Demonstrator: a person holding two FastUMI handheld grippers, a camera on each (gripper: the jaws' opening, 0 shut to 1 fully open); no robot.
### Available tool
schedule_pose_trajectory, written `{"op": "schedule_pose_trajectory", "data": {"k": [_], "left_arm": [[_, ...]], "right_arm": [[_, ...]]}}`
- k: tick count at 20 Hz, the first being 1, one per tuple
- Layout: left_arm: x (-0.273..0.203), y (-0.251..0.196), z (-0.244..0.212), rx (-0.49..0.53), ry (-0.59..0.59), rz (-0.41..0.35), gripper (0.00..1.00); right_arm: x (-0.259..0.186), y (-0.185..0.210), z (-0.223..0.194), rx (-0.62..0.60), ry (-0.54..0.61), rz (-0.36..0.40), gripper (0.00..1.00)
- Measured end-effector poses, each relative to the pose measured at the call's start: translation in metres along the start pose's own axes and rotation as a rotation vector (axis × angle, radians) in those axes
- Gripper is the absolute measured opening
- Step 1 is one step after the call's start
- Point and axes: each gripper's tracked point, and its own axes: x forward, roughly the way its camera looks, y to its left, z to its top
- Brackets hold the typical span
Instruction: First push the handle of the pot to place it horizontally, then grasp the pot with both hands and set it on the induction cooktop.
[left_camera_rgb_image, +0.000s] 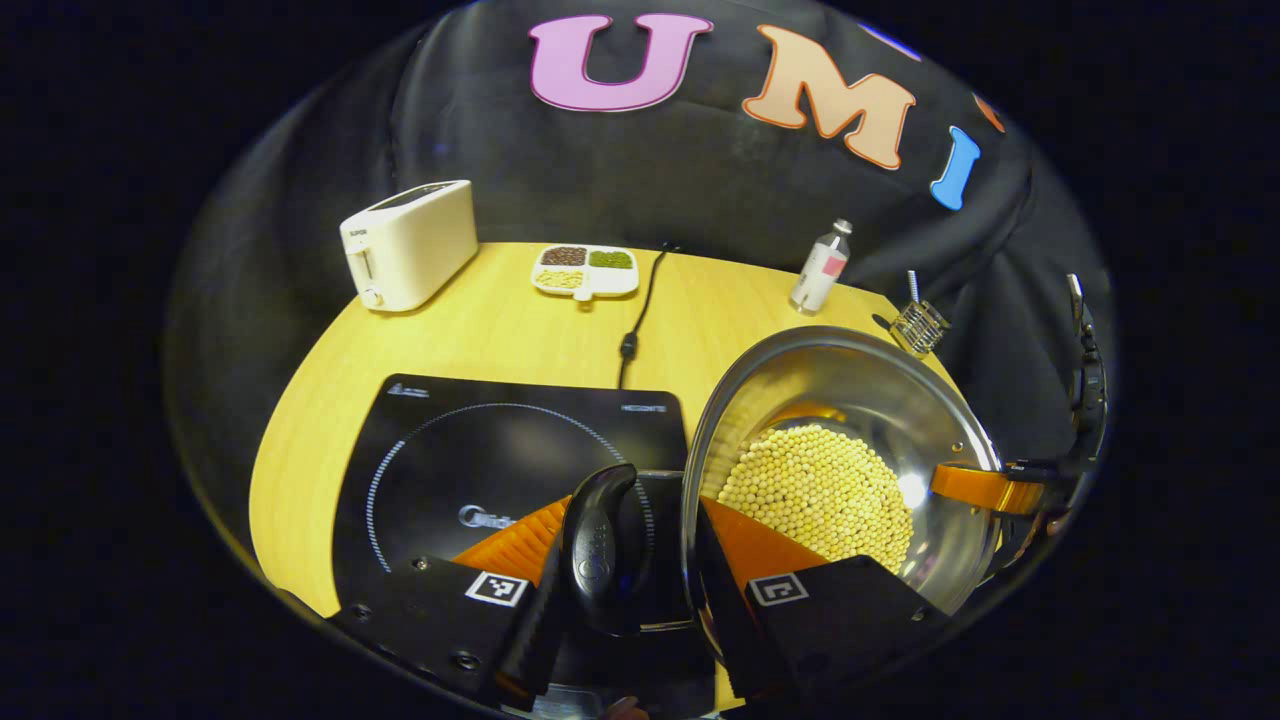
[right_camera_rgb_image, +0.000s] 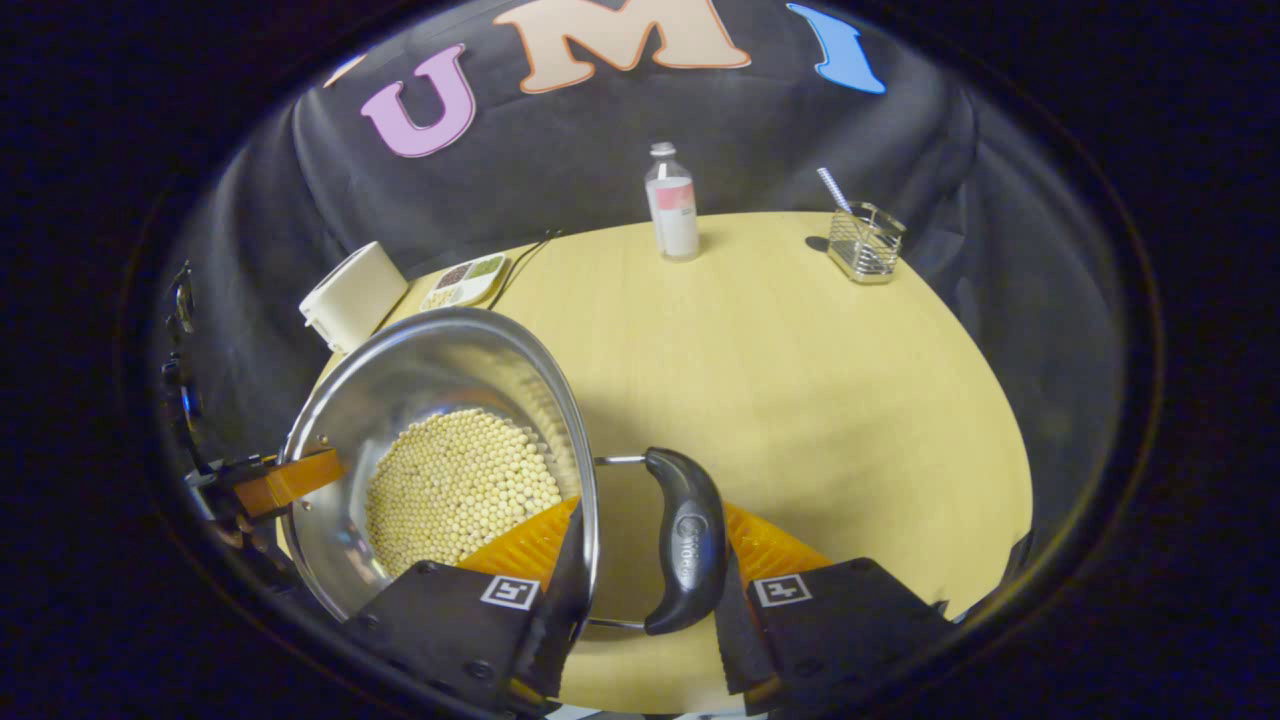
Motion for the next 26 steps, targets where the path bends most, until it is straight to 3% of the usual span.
{"op": "schedule_pose_trajectory", "data": {"k": [4,5,6,7,8,10,11,13,26], "left_arm": [[-0.009,0.057,-0.003,-0.013,0.013,0.014,0.66],[-0.01,0.071,-0.004,-0.018,0.016,0.02,0.66],[-0.012,0.085,-0.006,-0.023,0.021,0.027,0.67],[-0.014,0.098,-0.005,-0.025,0.019,0.033,0.66],[-0.015,0.11,-0.007,-0.027,0.022,0.041,0.66],[-0.017,0.132,-0.007,-0.028,0.023,0.056,0.66],[-0.018,0.142,-0.008,-0.031,0.026,0.062,0.67],[-0.02,0.156,-0.005,-0.043,0.018,0.068,0.66],[-0.018,0.2,0.002,-0.034,0.008,0.072,0.67]], "right_arm": [[0.007,0.056,-0.014,-0.004,0.013,0.006,0.58],[0.011,0.07,-0.017,-0.009,0.019,0.009,0.63],[0.013,0.083,-0.019,-0.013,0.022,0.015,0.58],[0.017,0.095,-0.022,-0.015,0.027,0.022,0.63],[0.021,0.107,-0.024,-0.016,0.032,0.029,0.58],[0.029,0.128,-0.027,-0.022,0.042,0.038,0.63],[0.032,0.137,-0.029,-0.024,0.048,0.043,0.58],[0.037,0.153,-0.027,-0.036,0.044,0.048,0.58],[0.043,0.196,-0.021,-0.039,0.062,0.041,0.58]]}}
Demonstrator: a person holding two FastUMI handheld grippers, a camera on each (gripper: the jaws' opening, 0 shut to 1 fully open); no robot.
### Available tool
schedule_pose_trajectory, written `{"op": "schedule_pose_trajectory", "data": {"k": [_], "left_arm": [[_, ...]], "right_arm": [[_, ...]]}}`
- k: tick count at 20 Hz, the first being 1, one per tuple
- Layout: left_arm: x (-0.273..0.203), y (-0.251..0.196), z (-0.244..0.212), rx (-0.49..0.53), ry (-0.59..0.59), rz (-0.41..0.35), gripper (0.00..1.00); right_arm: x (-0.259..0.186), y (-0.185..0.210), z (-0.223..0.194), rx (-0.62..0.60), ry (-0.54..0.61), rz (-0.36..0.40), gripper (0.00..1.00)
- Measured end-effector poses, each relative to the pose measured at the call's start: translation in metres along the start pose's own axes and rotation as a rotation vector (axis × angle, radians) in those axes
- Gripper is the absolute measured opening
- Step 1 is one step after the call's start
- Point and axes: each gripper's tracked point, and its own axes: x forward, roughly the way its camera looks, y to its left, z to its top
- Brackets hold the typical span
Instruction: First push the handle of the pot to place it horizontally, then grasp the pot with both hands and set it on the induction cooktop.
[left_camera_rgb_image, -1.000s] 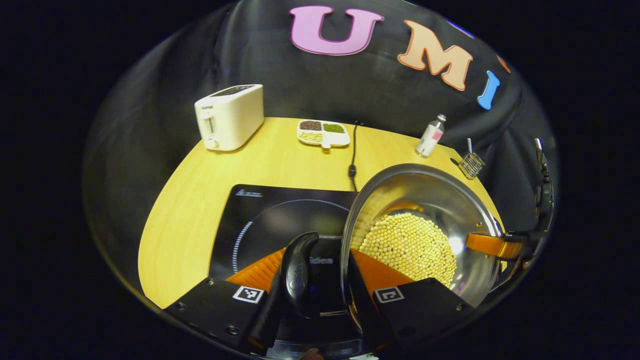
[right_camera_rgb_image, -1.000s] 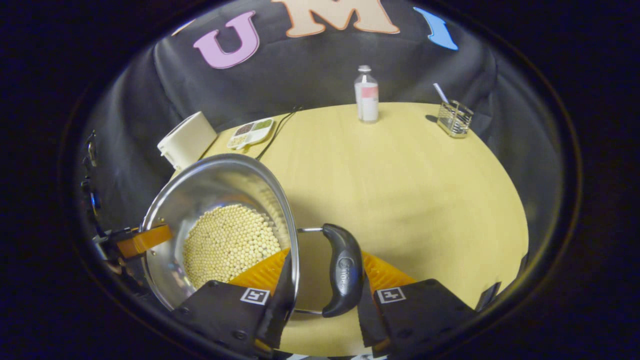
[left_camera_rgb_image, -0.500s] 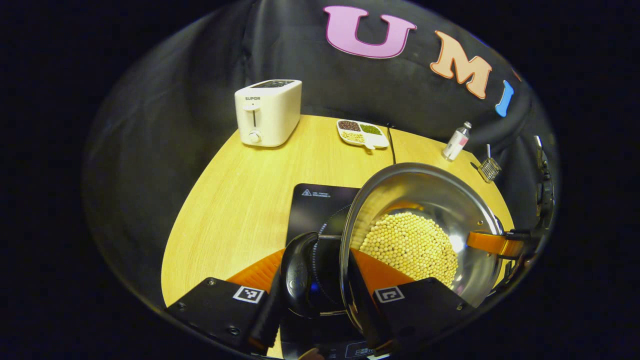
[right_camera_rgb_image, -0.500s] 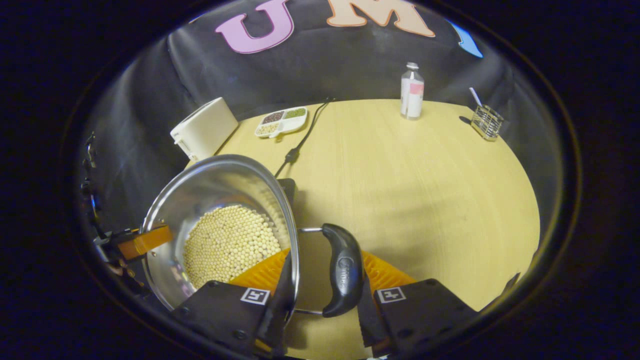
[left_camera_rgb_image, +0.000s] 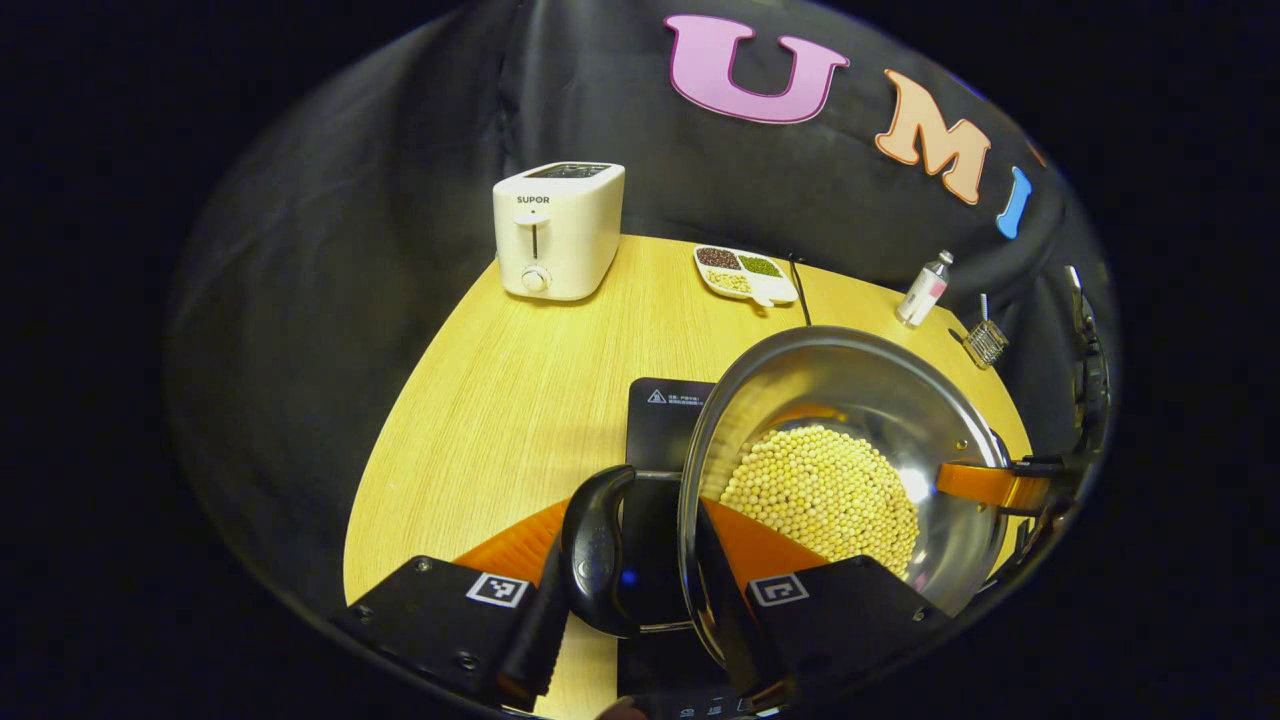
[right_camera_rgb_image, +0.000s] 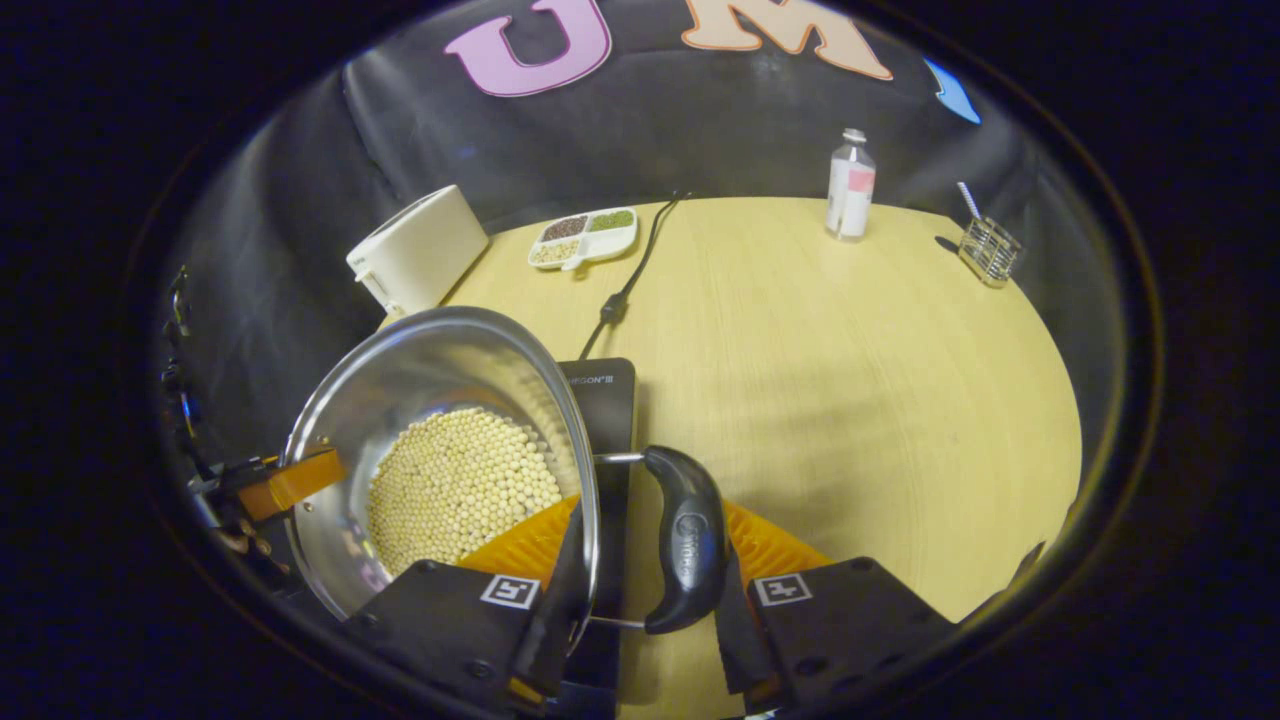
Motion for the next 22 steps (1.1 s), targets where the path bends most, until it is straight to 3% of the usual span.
{"op": "schedule_pose_trajectory", "data": {"k": [16,17,18,20,22], "left_arm": [[0.0038,0.0023,0.0031,0.017,-0.001,-0.015,0.67],[0.0032,0.0029,0.0026,0.02,0.001,-0.015,0.68],[0.0036,0.0036,0.002,0.022,0.004,-0.013,0.68],[0.0039,0.0036,0.0025,0.025,0.006,-0.011,0.69],[0.0042,0.0034,0.0006,0.029,0.013,-0.007,0.7]], "right_arm": [[-0.0014,0.0022,0.0067,0.016,0.002,0.004,0.58],[-0.002,0.0021,0.0064,0.016,0.003,0.003,0.63],[-0.0018,0.0023,0.0065,0.017,0.004,0.004,0.58],[-0.0011,0.0017,0.0066,0.018,0.006,0.005,0.58],[-0.002,0.0011,0.0064,0.011,0.006,0.003,0.64]]}}
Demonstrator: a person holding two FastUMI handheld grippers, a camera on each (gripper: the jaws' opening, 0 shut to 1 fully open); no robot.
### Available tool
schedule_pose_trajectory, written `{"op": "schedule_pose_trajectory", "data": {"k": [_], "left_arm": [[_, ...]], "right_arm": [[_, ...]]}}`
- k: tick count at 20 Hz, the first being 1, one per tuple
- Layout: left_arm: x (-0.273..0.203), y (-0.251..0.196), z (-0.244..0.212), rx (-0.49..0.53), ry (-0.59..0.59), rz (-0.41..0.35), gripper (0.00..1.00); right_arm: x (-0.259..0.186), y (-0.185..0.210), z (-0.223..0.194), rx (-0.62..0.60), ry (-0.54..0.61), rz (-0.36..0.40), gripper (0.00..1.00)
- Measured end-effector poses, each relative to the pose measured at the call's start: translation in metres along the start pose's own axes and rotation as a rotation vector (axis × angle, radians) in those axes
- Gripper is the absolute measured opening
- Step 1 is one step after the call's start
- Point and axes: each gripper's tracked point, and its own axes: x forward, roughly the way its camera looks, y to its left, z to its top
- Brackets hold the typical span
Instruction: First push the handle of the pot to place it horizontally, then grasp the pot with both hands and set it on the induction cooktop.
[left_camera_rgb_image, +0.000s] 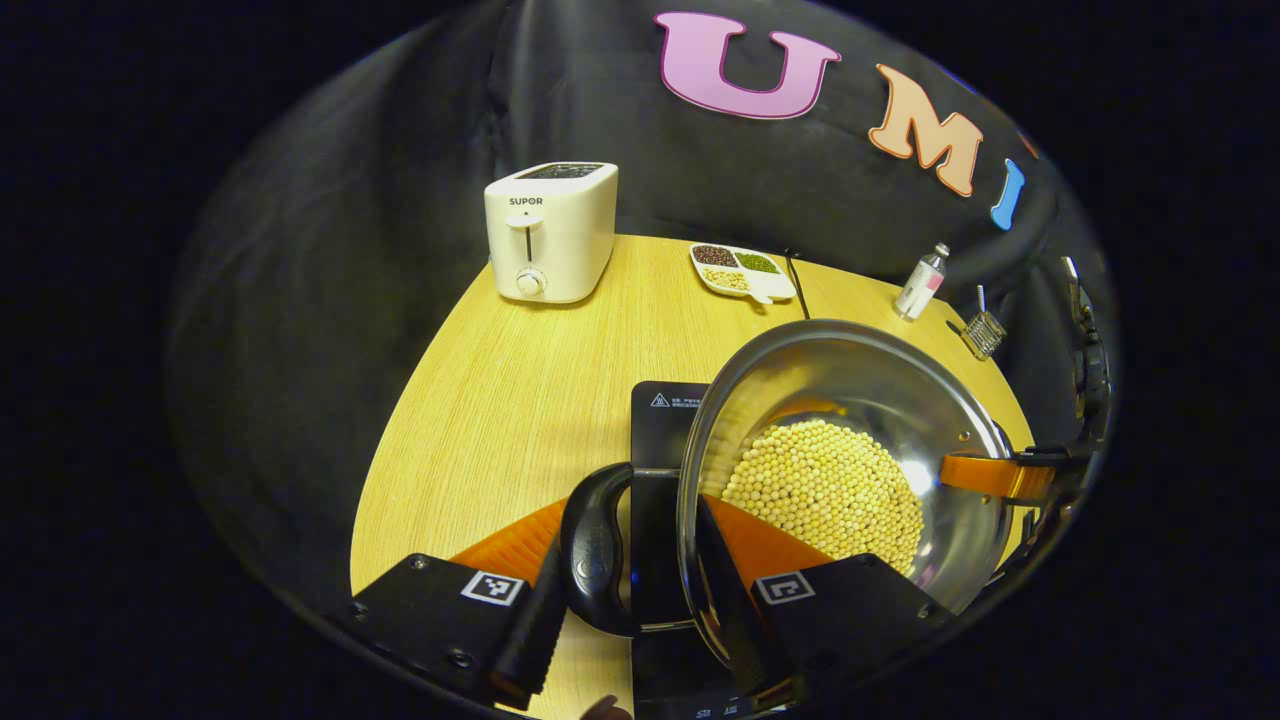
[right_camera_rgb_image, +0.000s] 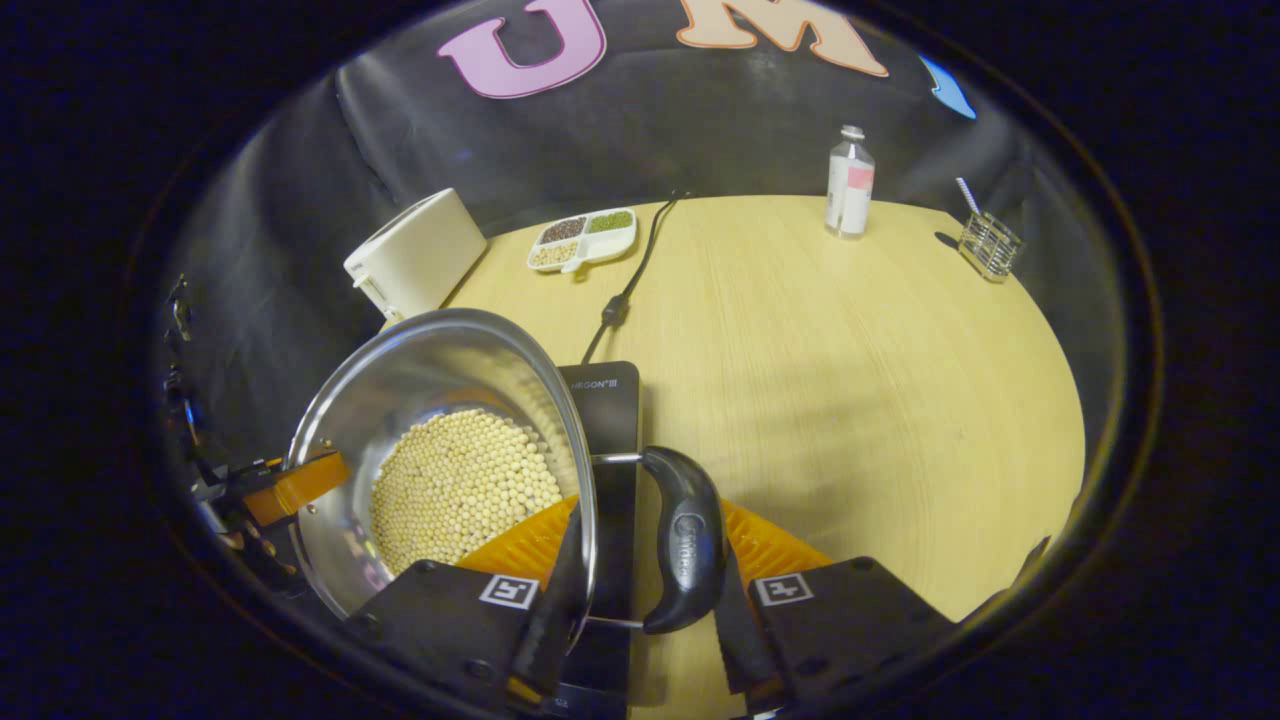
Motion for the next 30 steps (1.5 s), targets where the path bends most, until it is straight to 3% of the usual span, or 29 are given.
{"op": "schedule_pose_trajectory", "data": {"k": [1,4,5,6,8,9,11,12,14,16,17,19,24,27,28,30], "left_arm": [[0.0,0.0,0.002,0.001,-0.001,0.003,0.7],[0.001,-0.002,0.0,0.016,0.0,-0.001,0.75],[0.002,-0.005,0.0,0.02,0.002,-0.003,0.76],[0.002,-0.007,0.0,0.022,-0.001,-0.009,0.76],[0.0,-0.011,0.006,0.028,-0.02,-0.018,0.88],[0.002,-0.012,0.009,0.039,-0.028,-0.014,0.93],[0.001,-0.009,0.012,0.061,-0.036,0.006,0.98],[0.0,-0.007,0.012,0.07,-0.038,0.012,0.98],[-0.001,-0.007,0.016,0.08,-0.045,0.019,0.98],[-0.004,-0.006,0.02,0.086,-0.066,0.027,0.98],[-0.004,-0.007,0.024,0.093,-0.078,0.027,0.98],[-0.011,-0.003,0.029,0.123,-0.092,0.057,0.98],[-0.045,-0.004,0.077,0.272,-0.259,0.146,0.95],[-0.075,-0.023,0.102,0.32,-0.365,0.146,0.94],[-0.085,-0.032,0.108,0.326,-0.403,0.14,0.96],[-0.106,-0.055,0.116,0.318,-0.469,0.115,0.98]], "right_arm": [[0.001,0.001,-0.001,-0.006,-0.004,-0.001,0.6],[0.001,0.0,0.001,-0.009,-0.009,-0.001,0.68],[0.0,0.002,0.003,-0.008,-0.012,0.006,0.67],[-0.001,0.003,0.004,-0.003,-0.015,0.011,0.76],[0.002,0.003,0.005,-0.006,-0.017,0.012,0.96],[0.0,0.003,0.005,-0.007,-0.016,0.013,1.0],[0.0,0.003,0.006,-0.009,-0.018,0.013,0.95],[0.0,0.003,0.008,-0.007,-0.024,0.016,1.0],[-0.001,0.004,0.009,-0.008,-0.027,0.019,0.96],[-0.003,0.003,0.013,-0.008,-0.041,0.021,1.0],[-0.005,0.003,0.016,-0.005,-0.056,0.021,0.95],[-0.01,0.0,0.027,-0.006,-0.093,0.012,1.0],[-0.04,-0.005,0.055,-0.033,-0.192,-0.002,1.0],[-0.069,-0.002,0.069,-0.045,-0.263,0.017,1.0],[-0.079,-0.002,0.074,-0.052,-0.285,0.023,0.94],[-0.103,-0.006,0.083,-0.058,-0.338,0.04,1.0]]}}
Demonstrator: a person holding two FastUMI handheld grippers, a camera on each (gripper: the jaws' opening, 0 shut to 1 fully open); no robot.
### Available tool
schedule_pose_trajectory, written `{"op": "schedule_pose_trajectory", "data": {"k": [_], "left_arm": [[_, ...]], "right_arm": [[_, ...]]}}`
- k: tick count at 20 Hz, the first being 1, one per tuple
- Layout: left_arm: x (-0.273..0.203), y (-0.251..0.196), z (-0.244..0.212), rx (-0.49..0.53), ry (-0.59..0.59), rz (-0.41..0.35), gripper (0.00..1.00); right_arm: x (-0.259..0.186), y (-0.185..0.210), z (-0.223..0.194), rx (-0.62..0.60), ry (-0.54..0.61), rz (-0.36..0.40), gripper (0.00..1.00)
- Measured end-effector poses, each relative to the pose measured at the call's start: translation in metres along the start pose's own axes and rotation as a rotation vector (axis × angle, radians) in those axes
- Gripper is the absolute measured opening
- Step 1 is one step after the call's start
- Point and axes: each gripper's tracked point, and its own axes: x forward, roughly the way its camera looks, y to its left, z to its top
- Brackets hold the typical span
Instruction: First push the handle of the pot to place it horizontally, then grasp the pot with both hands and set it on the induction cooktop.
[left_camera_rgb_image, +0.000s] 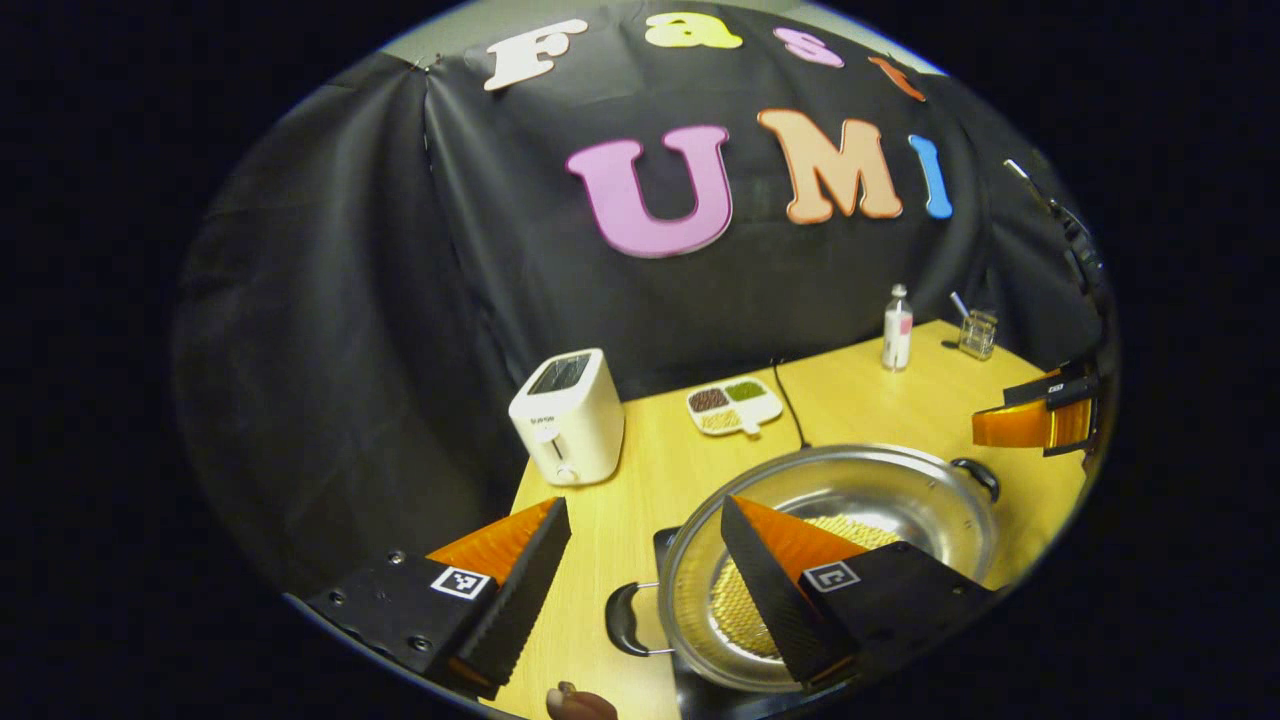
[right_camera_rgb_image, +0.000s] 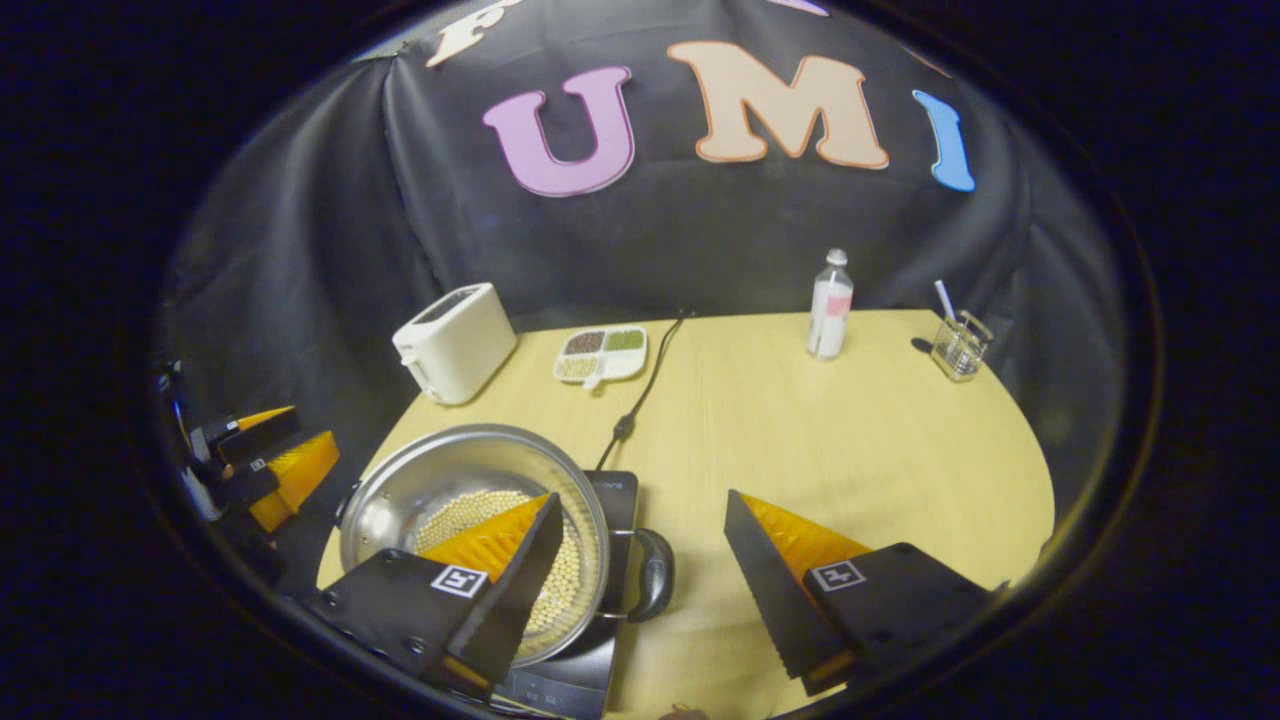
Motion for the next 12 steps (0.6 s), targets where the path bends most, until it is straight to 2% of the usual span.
{"op": "schedule_pose_trajectory", "data": {"k": [1,2,3,4,8,12], "left_arm": [[-0.01,-0.008,0.012,-0.008,-0.023,-0.003,0.97],[-0.019,-0.016,0.022,-0.018,-0.047,-0.006,1.0],[-0.028,-0.026,0.032,-0.031,-0.078,-0.008,0.98],[-0.035,-0.037,0.042,-0.048,-0.103,-0.013,0.98],[-0.068,-0.083,0.071,-0.105,-0.181,-0.025,0.98],[-0.09,-0.148,0.102,-0.161,-0.266,-0.061,1.0]], "right_arm": [[-0.012,-0.001,0.008,0.001,-0.034,0.013,1.0],[-0.023,-0.004,0.018,0.002,-0.068,0.025,0.94],[-0.035,-0.008,0.025,0.004,-0.096,0.032,1.0],[-0.045,-0.016,0.028,0.004,-0.105,0.033,0.94],[-0.078,-0.053,0.031,0.004,-0.136,0.048,0.94],[-0.107,-0.095,0.041,-0.002,-0.193,0.084,0.94]]}}
